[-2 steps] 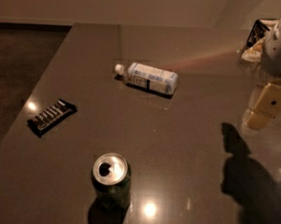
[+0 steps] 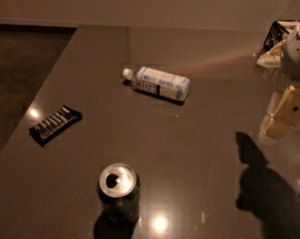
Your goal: Move green can near blue plastic bottle
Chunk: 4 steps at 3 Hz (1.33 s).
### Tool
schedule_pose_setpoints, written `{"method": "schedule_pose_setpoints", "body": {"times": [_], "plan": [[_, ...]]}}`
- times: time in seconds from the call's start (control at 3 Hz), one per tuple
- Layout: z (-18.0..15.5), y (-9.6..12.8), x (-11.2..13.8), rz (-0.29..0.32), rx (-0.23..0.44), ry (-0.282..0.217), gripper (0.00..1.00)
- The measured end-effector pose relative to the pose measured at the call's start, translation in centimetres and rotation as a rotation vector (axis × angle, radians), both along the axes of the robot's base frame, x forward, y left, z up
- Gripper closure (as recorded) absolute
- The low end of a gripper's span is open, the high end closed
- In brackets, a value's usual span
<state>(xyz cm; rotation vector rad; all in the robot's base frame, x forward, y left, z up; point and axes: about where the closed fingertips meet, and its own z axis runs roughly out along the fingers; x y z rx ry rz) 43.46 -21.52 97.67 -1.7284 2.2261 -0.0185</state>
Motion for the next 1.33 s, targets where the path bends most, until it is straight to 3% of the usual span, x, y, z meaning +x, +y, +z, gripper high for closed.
{"method": "schedule_pose_setpoints", "body": {"times": [0.67, 1.33], "plan": [[-1.3, 3.4, -5.1, 0.133, 0.204, 0.03, 0.0], [-6.0, 10.1, -9.9, 0.266, 0.393, 0.054, 0.0]]}}
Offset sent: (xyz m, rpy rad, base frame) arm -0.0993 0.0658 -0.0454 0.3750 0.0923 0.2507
